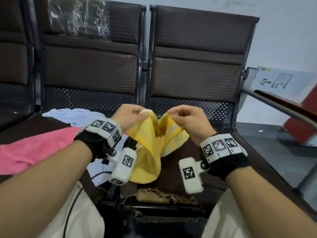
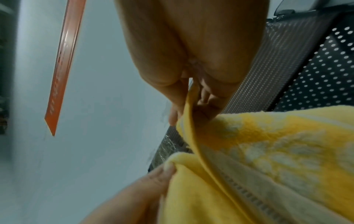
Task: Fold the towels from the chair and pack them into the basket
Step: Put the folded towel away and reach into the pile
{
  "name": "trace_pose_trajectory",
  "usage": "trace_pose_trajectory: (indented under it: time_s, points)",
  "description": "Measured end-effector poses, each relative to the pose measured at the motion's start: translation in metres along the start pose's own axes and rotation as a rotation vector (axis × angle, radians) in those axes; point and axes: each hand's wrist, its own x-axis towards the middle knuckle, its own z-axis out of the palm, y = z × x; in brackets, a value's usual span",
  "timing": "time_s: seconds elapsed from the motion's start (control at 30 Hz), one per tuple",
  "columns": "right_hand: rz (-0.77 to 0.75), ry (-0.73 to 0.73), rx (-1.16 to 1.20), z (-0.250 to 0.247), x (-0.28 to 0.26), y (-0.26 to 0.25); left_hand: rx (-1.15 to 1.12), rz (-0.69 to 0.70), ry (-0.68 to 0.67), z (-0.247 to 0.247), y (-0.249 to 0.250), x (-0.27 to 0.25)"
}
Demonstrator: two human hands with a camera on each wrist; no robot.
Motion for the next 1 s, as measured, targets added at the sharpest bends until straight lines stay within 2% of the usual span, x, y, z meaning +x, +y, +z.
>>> trace_pose_trajectory:
  time_s: [0.1, 0.17, 0.23, 0.33, 0.4, 0.5, 0.6, 0.67, 0.73, 0.9, 0.93, 1.0]
  points:
    - [0.008, 0.005, 0.254, -0.006, -0.002, -0.011, 0.156, 0.071, 0.063, 0.003, -0.003, 0.001]
    - [0.034, -0.004, 0.423, -0.009, -0.001, -0.015, 0.158, 0.04, 0.114, 0.003, -0.002, 0.002]
    - [0.053, -0.011, 0.415, -0.008, -0.001, -0.013, 0.054, -0.027, 0.15, 0.002, 0.001, 0.003]
    - [0.007, 0.034, 0.144, -0.007, -0.002, -0.007, -0.289, -0.094, 0.111, 0.004, 0.008, 0.002]
    - [-0.035, 0.073, -0.063, -0.009, -0.001, -0.004, -0.44, -0.1, 0.054, 0.003, 0.012, -0.001]
    - [-0.126, 0.154, -0.421, -0.015, -0.001, 0.001, -0.532, -0.102, -0.008, 0.001, 0.018, -0.004]
    - [-0.196, 0.202, -0.554, -0.019, -0.001, 0.003, -0.599, -0.154, -0.028, 0.0, 0.02, -0.008]
    - [-0.246, 0.237, -0.532, -0.021, -0.001, 0.0, -0.663, -0.189, -0.048, -0.001, 0.02, -0.008]
    - [-0.276, 0.262, -0.452, -0.022, -0.003, -0.005, -0.68, -0.168, -0.039, 0.0, 0.018, -0.008]
    - [-0.484, 0.378, -0.142, -0.01, -0.011, -0.021, -0.441, -0.043, -0.011, 0.006, 0.016, -0.009]
    - [-0.496, 0.387, -0.113, -0.008, -0.012, -0.02, -0.403, -0.043, -0.002, 0.007, 0.017, -0.009]
    - [-0.422, 0.351, -0.13, -0.006, -0.012, -0.016, -0.336, -0.071, -0.001, 0.01, 0.017, -0.009]
